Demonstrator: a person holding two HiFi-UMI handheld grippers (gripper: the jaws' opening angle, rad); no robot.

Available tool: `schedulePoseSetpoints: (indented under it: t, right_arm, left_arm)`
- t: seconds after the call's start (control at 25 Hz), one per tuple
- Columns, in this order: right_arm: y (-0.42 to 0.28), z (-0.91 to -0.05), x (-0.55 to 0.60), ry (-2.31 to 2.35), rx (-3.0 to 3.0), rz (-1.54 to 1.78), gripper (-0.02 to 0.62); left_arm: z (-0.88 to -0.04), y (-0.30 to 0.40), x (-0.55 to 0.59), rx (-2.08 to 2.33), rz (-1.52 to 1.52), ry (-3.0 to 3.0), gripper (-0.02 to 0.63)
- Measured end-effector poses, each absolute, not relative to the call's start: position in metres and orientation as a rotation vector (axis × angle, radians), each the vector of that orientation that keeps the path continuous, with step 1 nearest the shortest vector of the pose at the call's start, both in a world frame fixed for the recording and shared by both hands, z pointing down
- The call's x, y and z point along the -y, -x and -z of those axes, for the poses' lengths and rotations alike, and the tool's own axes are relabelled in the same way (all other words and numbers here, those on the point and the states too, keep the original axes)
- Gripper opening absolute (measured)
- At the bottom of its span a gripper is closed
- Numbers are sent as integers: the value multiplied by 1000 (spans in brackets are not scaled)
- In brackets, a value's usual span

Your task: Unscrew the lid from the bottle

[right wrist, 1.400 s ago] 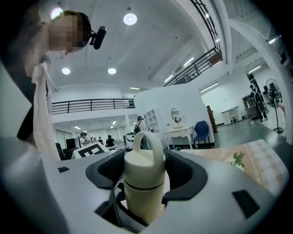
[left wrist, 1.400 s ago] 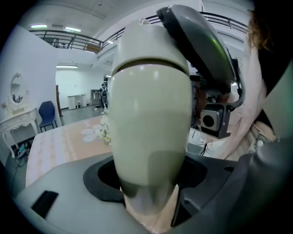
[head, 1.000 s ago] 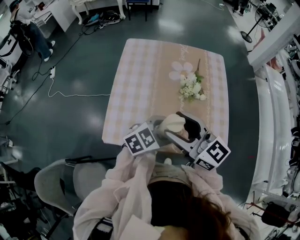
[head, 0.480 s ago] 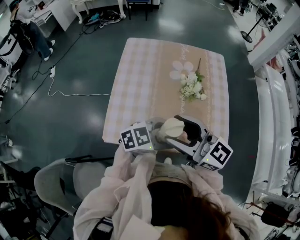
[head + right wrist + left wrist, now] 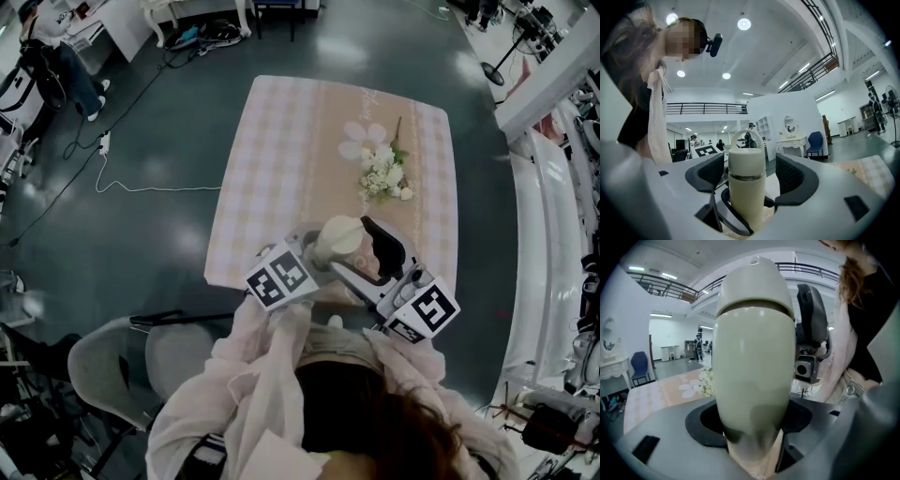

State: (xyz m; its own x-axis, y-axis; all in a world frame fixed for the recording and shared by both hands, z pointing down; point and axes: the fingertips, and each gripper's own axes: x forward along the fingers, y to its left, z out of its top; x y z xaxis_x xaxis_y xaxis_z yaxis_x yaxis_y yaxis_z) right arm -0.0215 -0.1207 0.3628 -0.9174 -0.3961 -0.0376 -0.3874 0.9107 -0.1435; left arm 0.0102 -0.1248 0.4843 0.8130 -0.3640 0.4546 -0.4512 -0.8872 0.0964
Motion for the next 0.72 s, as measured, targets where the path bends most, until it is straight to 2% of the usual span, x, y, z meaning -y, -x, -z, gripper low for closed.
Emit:
schedulePoseSetpoints:
  t: [0.4, 0.52, 0.72]
  right_arm:
    - [33, -363, 129, 760, -3032, 134, 340]
    - [30, -364, 133, 802, -3020, 148, 305]
    - [26, -364, 132, 744, -3007, 201, 299]
  left_arm:
    - [-499, -8, 134, 794, -728, -2714, 314]
    - [-500, -11, 131, 779, -736, -2715, 314]
    - [-498, -15, 129, 714, -719, -2754, 314]
